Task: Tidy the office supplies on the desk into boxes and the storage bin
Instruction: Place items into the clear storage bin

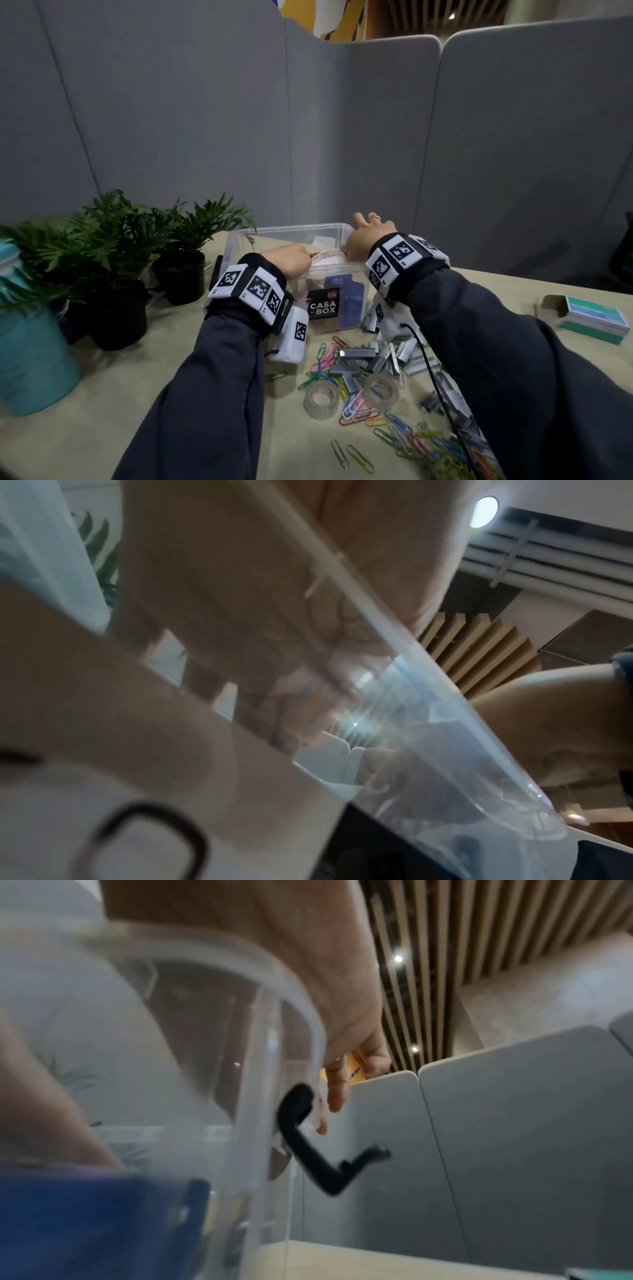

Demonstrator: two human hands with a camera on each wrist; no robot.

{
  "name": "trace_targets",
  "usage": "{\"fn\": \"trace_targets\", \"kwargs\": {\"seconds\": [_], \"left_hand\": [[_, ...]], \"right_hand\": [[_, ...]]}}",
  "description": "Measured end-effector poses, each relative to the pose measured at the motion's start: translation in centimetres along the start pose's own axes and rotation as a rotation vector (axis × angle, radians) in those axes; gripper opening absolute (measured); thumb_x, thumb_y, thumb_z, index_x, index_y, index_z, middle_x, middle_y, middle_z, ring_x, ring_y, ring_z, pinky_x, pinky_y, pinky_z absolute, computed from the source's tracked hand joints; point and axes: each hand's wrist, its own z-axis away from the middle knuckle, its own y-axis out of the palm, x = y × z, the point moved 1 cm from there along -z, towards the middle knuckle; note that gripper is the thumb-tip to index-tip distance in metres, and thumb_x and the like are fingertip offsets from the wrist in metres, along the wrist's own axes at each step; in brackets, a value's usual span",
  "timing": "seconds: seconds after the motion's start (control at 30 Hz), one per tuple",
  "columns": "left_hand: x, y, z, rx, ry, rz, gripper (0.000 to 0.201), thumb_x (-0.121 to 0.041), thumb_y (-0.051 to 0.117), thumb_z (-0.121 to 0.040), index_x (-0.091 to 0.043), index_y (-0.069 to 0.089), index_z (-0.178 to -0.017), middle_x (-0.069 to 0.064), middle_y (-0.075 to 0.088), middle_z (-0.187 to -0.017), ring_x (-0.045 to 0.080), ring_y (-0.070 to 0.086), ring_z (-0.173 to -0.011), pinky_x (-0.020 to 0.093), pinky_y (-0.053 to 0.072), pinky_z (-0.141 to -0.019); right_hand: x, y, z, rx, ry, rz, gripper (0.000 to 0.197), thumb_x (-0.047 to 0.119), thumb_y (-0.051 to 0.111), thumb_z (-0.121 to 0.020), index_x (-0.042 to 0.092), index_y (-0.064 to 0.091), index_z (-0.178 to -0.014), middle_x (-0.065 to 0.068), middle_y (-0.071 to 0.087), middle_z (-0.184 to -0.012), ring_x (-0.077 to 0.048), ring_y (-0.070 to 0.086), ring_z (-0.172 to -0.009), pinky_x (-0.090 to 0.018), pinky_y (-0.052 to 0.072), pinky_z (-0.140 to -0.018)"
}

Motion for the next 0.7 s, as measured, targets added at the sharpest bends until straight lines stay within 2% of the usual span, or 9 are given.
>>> {"fn": "trace_targets", "kwargs": {"seconds": [0.07, 0.17, 0.27, 0.37, 0.43, 0.5, 0.6, 0.7], "left_hand": [[0.0, -0.1, 0.0, 0.003, -0.007, -0.010, 0.035, -0.005, 0.036, -0.097, 0.005, 0.062, -0.119, 0.018, 0.059, -0.128, 0.029, 0.054, -0.118, 0.027, 0.040, -0.093], [-0.1, -0.2, 0.1, 0.003, 0.001, -0.046, 0.038, -0.005, 0.034, -0.098, 0.003, 0.058, -0.126, 0.016, 0.053, -0.136, 0.027, 0.049, -0.125, 0.026, 0.037, -0.097], [-0.3, -0.4, 0.3, 0.013, 0.008, -0.071, 0.039, -0.005, 0.033, -0.098, 0.001, 0.055, -0.130, 0.015, 0.049, -0.140, 0.025, 0.045, -0.129, 0.024, 0.034, -0.100], [-0.3, -0.5, 0.4, 0.009, 0.016, -0.090, 0.039, -0.005, 0.035, -0.097, -0.001, 0.057, -0.129, 0.013, 0.052, -0.139, 0.025, 0.047, -0.127, 0.024, 0.035, -0.100], [-0.4, -0.6, 0.5, 0.019, 0.020, -0.118, 0.039, -0.005, 0.036, -0.097, -0.002, 0.057, -0.129, 0.013, 0.052, -0.138, 0.025, 0.048, -0.126, 0.025, 0.036, -0.101], [-0.5, -0.6, 0.4, 0.049, 0.019, -0.143, 0.038, -0.006, 0.036, -0.097, -0.001, 0.057, -0.129, 0.014, 0.053, -0.138, 0.026, 0.049, -0.126, 0.026, 0.036, -0.102], [-0.7, -0.7, 0.5, 0.081, 0.005, -0.211, 0.036, -0.012, 0.035, -0.101, -0.002, 0.057, -0.127, 0.013, 0.054, -0.136, 0.026, 0.050, -0.124, 0.028, 0.035, -0.100], [-0.3, -0.8, -0.1, 0.116, 0.020, -0.287, 0.034, -0.014, 0.038, -0.100, -0.005, 0.060, -0.123, 0.014, 0.056, -0.132, 0.027, 0.052, -0.119, 0.032, 0.037, -0.102]], "right_hand": [[0.5, -0.4, 0.0, 0.023, 0.001, 0.054, 0.045, 0.040, 0.043, -0.102, 0.027, 0.042, -0.145, 0.001, 0.008, -0.160, -0.026, 0.000, -0.151, -0.046, 0.026, -0.114], [1.0, -0.7, 0.4, 0.049, 0.009, 0.062, 0.043, 0.034, 0.047, -0.101, 0.025, 0.045, -0.143, 0.000, 0.010, -0.159, -0.026, 0.002, -0.150, -0.047, 0.029, -0.113], [0.9, -0.9, 1.2, 0.077, 0.023, -0.044, 0.041, 0.027, 0.054, -0.098, 0.020, 0.049, -0.139, -0.002, 0.015, -0.156, -0.028, 0.013, -0.147, -0.048, 0.036, -0.110], [0.5, -0.9, 1.3, 0.091, 0.026, -0.121, 0.045, 0.022, 0.055, -0.097, 0.016, 0.044, -0.141, -0.006, 0.019, -0.156, -0.033, 0.023, -0.143, -0.048, 0.037, -0.110], [0.4, -0.5, 1.0, 0.067, 0.031, -0.148, 0.040, 0.023, 0.056, -0.095, 0.018, 0.051, -0.134, -0.003, 0.024, -0.151, -0.032, 0.028, -0.140, -0.048, 0.039, -0.108], [0.3, -0.2, 0.9, -0.057, 0.030, -0.149, 0.032, 0.021, 0.055, -0.094, 0.017, 0.060, -0.125, -0.003, 0.028, -0.146, -0.032, 0.028, -0.139, -0.048, 0.043, -0.100], [0.3, -0.5, 1.3, -0.342, -0.003, -0.127, 0.027, 0.014, 0.056, -0.092, 0.011, 0.066, -0.116, -0.009, 0.031, -0.143, -0.035, 0.026, -0.139, -0.047, 0.040, -0.095], [0.1, -1.0, 1.5, -0.439, -0.023, -0.108, 0.024, 0.016, 0.057, -0.092, 0.009, 0.067, -0.113, -0.010, 0.035, -0.141, -0.035, 0.026, -0.138, -0.046, 0.038, -0.095]]}}
